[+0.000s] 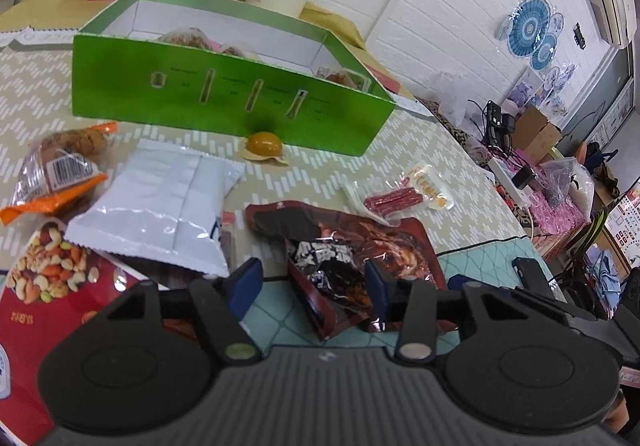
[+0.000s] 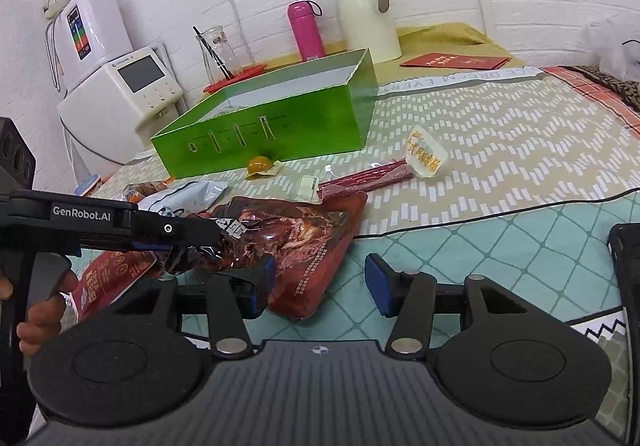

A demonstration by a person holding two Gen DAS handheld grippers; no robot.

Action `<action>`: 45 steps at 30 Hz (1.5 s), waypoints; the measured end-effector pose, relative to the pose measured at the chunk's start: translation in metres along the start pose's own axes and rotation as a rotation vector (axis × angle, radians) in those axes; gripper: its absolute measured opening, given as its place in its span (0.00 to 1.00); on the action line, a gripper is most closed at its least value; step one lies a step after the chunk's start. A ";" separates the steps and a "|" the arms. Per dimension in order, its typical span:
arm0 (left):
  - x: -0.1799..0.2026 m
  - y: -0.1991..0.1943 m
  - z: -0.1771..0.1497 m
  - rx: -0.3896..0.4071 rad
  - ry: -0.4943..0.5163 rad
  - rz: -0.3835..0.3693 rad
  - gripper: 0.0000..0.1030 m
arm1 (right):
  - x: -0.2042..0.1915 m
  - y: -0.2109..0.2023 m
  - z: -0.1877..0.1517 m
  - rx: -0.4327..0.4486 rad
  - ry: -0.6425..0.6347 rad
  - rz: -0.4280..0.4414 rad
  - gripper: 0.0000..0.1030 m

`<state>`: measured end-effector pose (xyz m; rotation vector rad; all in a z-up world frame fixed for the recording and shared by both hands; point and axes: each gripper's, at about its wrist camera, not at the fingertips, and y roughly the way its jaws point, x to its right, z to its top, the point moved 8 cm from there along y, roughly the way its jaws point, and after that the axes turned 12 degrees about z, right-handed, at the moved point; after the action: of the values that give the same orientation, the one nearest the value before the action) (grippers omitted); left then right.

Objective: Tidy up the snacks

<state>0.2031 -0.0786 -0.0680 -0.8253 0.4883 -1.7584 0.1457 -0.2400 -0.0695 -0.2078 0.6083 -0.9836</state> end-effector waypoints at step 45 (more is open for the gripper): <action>0.015 -0.004 -0.012 0.019 0.062 -0.020 0.34 | -0.006 0.021 0.008 0.001 -0.029 -0.199 0.39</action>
<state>0.1894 -0.0918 -0.0691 -0.7670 0.5051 -1.8084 0.1631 -0.2245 -0.0694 -0.2852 0.5678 -1.1712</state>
